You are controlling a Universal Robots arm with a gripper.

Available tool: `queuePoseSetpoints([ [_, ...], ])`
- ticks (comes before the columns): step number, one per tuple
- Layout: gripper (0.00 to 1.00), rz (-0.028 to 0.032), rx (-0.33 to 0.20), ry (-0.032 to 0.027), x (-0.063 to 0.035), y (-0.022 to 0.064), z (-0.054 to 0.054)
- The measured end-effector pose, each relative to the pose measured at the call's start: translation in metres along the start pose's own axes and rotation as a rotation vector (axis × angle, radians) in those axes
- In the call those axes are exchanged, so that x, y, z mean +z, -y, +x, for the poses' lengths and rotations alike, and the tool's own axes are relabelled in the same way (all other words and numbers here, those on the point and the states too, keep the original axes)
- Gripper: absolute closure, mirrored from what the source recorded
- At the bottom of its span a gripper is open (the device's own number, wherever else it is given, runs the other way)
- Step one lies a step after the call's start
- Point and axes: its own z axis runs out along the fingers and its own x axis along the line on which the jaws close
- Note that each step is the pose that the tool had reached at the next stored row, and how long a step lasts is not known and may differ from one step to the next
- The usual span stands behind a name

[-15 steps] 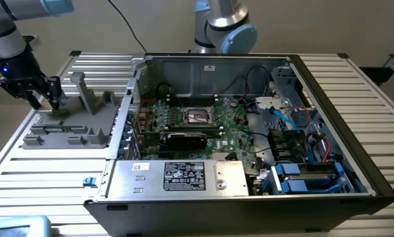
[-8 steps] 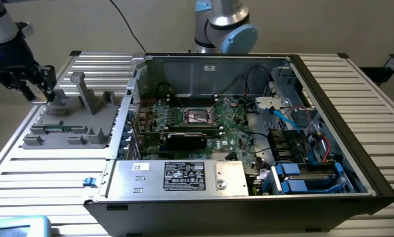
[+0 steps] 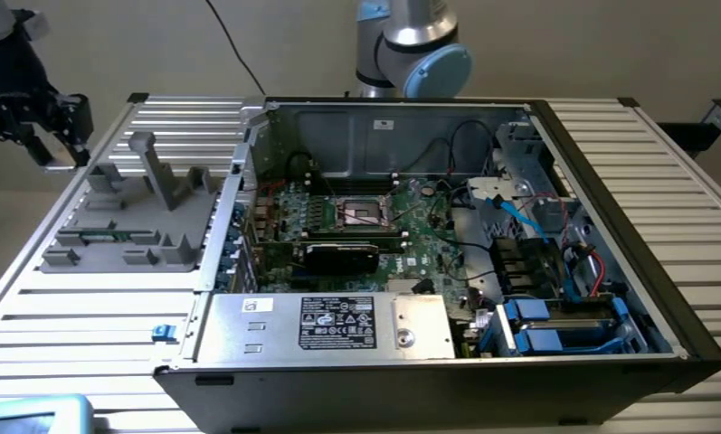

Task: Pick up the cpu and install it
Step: 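Pick up the cpu and move it towards the insertion slot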

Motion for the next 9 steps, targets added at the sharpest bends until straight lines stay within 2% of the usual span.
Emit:
queuePoseSetpoints([
  [9, 0.45, 0.0001, 0.000, -0.0010, -0.0407, -0.0019, -0.015],
])
